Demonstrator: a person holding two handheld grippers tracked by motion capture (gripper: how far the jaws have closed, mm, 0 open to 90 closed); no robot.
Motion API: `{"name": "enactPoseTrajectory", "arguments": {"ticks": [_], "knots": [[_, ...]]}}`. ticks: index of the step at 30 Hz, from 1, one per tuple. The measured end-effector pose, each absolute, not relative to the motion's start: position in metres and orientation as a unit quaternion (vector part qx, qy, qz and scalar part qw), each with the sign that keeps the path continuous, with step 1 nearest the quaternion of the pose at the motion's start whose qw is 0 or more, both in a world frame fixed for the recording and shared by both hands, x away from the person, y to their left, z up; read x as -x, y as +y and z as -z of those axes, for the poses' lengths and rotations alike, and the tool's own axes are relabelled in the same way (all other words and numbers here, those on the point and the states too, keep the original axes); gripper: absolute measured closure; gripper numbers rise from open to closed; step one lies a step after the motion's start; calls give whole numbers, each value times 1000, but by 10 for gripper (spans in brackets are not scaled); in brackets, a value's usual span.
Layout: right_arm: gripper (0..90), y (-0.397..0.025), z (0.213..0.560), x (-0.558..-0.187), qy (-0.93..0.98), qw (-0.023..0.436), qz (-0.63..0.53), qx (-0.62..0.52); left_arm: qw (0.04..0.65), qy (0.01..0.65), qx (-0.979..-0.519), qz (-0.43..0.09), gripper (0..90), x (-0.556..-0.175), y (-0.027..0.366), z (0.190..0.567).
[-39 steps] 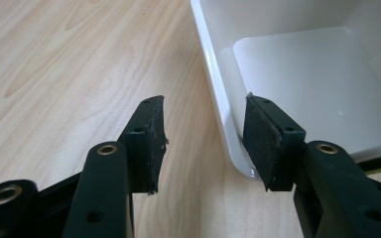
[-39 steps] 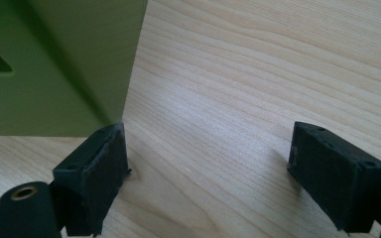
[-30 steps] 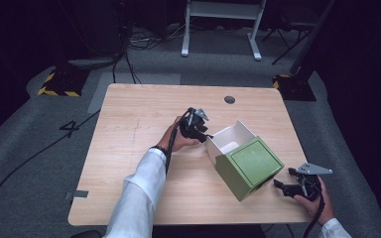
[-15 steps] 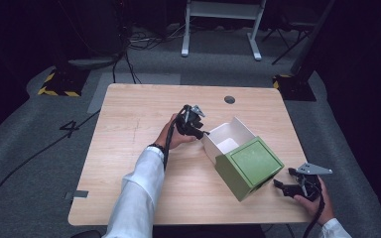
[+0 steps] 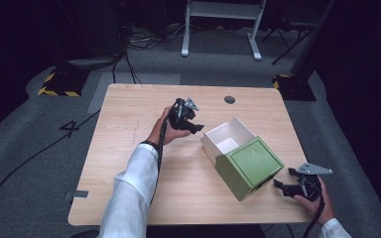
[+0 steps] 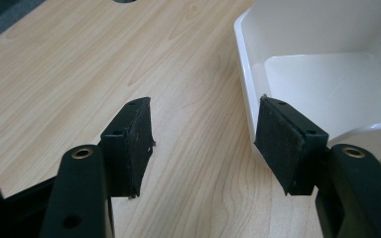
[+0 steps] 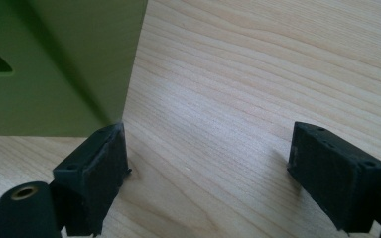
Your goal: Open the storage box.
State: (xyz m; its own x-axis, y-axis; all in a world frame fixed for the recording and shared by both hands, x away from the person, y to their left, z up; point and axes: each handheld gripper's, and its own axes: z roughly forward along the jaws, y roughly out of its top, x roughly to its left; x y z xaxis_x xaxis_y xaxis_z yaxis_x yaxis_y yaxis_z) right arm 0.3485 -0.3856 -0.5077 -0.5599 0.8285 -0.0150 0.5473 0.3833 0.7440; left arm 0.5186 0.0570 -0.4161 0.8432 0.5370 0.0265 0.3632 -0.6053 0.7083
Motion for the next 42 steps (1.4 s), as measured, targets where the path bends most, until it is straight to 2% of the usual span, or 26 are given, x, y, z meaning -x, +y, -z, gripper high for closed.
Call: {"name": "enactPoseTrajectory", "arguments": {"ticks": [11, 15, 20, 28, 42], "knots": [[156, -386, 508, -348, 808, 197, -357, -426, 348, 250, -886, -174, 286, -501, 75, 395], [156, -386, 508, -349, 808, 197, -356, -426, 349, 248, -886, -179, 242, -493, 82, 389], [156, -386, 508, -348, 808, 197, -356, -426, 326, 226, -894, -207, 178, -479, 85, 385], [156, -386, 508, -348, 808, 197, -357, -426, 308, 215, -893, -249, 180, -458, 89, 379], [156, -385, 508, -348, 807, 198, -357, -427, 291, 205, -895, -268, 179, -425, 112, 383]]}}
